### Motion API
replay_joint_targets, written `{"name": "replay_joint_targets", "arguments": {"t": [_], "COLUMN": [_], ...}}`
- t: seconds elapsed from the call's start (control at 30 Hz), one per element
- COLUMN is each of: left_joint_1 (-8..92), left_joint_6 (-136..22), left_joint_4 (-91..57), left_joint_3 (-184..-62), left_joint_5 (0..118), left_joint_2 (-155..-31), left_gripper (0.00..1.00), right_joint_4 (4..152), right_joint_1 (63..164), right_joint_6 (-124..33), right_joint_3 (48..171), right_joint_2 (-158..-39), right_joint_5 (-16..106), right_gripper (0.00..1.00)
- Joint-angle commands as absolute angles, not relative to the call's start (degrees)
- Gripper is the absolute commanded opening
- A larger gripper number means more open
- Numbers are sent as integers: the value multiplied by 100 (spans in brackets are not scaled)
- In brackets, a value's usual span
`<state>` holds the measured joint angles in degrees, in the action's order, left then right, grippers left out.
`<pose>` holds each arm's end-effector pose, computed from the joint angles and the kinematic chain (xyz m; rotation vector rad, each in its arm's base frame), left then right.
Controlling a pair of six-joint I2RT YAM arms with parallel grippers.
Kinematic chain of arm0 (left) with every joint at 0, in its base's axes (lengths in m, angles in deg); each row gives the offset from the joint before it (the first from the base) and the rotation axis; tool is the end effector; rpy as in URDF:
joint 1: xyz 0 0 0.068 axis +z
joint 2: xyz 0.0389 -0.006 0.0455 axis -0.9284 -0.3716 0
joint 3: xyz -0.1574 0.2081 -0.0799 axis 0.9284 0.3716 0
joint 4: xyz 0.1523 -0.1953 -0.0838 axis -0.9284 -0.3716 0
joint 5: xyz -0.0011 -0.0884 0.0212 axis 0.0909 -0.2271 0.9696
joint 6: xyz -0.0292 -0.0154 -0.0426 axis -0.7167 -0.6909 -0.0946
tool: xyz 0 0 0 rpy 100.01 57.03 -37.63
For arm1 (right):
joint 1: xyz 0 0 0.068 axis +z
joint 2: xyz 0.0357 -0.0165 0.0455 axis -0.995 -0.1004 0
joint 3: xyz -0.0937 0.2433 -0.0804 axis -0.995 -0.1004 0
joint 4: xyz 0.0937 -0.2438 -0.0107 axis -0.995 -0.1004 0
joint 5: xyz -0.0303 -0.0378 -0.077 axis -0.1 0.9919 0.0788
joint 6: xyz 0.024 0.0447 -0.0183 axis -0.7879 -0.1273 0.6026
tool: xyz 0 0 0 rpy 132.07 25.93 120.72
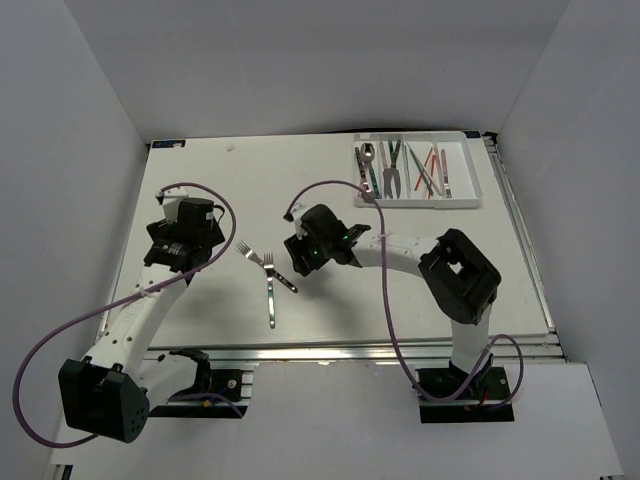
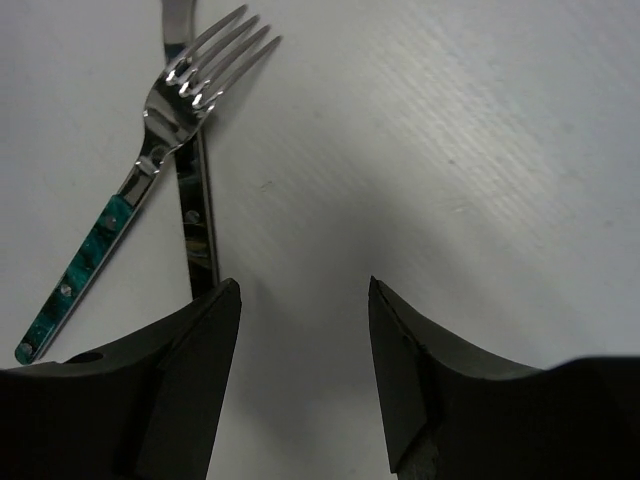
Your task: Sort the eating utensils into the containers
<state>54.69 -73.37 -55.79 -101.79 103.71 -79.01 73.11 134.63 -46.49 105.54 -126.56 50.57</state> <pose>0.2142 -0.0296 0.2850 -0.5564 2.1567 0.3764 0.2652 0.3225 0.1891 -0.8861 2.2055 0.5485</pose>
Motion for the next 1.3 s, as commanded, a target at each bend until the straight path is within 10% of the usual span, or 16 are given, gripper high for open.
{"name": "replay_joint_targets", "arguments": {"t": [0.0, 0.67, 0.8, 1.27], "left_joint_1": [5474, 5483, 5483, 5483], "left_joint_6": [-7238, -7142, -7133, -7115], "left_joint_4": [-5453, -5409, -5418, -5391], "left_joint_3": [-10220, -10220, -10211, -10202], "left_joint_5": [10170, 9906, 9888, 9818], "left_joint_2": [-7825, -7992, -8001, -7992], "left_gripper": [98, 98, 98, 98], "right_joint_4": [7287, 6628, 6602, 6751], "right_joint_1": [13715, 14348, 14322, 13900], "right_joint_6": [-4733, -4312, -4153, -3644], "right_joint_3": [10941, 11566, 11592, 11566], "right_joint_2": [-12855, -13901, -13971, -13181], "right_joint_5": [4886, 6371, 6764, 8059], "right_gripper": [59, 30, 0, 0]}}
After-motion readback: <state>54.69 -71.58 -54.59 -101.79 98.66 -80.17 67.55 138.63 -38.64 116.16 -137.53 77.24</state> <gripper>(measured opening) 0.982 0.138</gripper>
